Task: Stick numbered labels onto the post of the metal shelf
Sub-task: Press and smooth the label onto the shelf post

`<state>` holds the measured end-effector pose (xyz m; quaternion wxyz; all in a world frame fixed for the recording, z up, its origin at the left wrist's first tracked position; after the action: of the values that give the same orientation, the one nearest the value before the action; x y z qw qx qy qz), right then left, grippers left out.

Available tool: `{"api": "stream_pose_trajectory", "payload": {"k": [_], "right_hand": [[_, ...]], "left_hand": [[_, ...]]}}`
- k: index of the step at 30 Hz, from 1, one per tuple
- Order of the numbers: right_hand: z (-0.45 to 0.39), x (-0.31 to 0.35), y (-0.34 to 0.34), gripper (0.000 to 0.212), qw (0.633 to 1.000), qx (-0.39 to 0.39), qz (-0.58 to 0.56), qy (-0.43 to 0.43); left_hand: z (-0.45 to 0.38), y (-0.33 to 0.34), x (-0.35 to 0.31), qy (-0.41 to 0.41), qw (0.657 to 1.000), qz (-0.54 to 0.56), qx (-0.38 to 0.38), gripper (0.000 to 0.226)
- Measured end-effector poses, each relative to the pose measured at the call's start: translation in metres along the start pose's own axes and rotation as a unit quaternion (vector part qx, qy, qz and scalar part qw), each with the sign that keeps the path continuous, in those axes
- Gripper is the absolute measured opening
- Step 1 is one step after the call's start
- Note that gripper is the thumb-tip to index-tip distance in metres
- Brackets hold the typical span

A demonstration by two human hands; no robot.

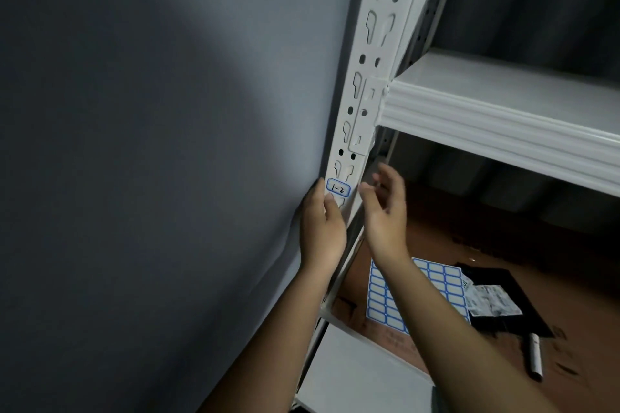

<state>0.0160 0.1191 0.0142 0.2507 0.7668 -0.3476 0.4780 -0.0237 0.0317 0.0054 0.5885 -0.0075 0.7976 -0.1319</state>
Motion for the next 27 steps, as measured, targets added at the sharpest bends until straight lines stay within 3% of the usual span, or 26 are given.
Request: {"api": "stream_pose_trajectory", "payload": {"k": [4,9,15,20,27], "right_hand": [[-0.003,-0.007,0.009,0.035,0.994,0.097,-0.054,0.011],[-0.006,-0.018,0.009,0.036,0.989,0.122,-0.082,0.017],[-0.005,-0.021,0.013,0.030,0.987,0.096,-0.119,0.055],[-0.003,-0.018,0.012,0.037,0.989,0.093,-0.081,0.078],[-0.008,-0.014,0.006,0.022,0.981,0.124,-0.103,0.105]], "left_hand": [[-0.010,0.006,-0.008,-0.071,0.989,0.130,0.003,0.034],[-0.023,0.017,0.000,-0.152,0.954,0.246,0.083,0.036],[-0.028,0.018,0.013,-0.134,0.929,0.314,0.144,0.035],[-0.031,0.019,0.014,-0.130,0.913,0.356,0.152,0.039],[-0.035,0.025,0.019,-0.160,0.890,0.402,0.146,0.044]]}}
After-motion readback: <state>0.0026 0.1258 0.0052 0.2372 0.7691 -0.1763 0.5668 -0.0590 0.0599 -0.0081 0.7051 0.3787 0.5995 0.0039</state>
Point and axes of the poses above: each hand's wrist, its own z-axis away from the middle knuckle, its own y-axis out of the palm, x = y × z, the point moved 2 cm from there along -z, towards the middle knuckle, and after that the axes turned 5 degrees about -z, right-handed, at the moved point
